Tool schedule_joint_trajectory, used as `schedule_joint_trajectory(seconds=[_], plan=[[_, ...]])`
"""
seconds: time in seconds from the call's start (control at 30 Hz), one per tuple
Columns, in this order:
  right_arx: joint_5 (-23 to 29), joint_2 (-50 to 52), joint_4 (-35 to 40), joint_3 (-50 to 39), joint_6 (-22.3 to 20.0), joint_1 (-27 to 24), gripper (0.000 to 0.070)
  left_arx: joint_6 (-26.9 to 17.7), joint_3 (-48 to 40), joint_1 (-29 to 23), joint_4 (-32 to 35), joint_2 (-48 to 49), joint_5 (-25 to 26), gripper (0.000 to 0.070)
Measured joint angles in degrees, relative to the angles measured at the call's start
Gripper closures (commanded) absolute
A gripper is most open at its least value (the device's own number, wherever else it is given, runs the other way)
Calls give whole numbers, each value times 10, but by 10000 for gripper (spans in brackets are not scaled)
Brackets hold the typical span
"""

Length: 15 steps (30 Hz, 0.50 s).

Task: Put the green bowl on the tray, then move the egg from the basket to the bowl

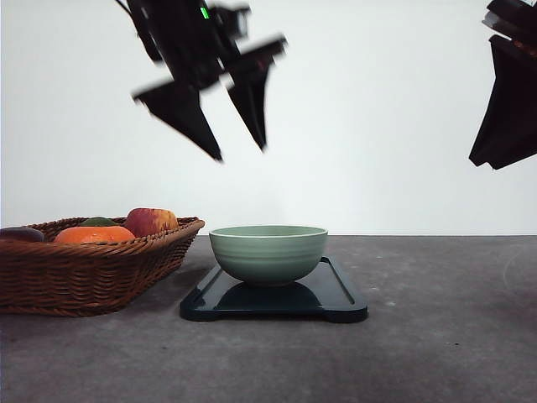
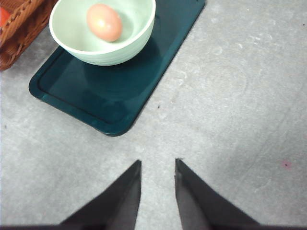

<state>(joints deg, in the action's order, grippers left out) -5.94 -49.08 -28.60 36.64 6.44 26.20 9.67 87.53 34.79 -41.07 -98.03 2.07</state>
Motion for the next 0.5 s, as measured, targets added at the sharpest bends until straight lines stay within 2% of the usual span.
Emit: schedule_joint_trajectory(seconds=[0.13, 0.33, 0.5], plan=[[0, 0, 0, 0, 0, 0, 565, 0, -50, 0, 24, 68, -27, 309], [0, 0, 0, 0, 0, 0, 565, 5, -226, 0, 113, 204, -36, 309], [0, 0, 0, 0, 0, 0, 565, 14, -343, -7, 134, 327, -38, 309]])
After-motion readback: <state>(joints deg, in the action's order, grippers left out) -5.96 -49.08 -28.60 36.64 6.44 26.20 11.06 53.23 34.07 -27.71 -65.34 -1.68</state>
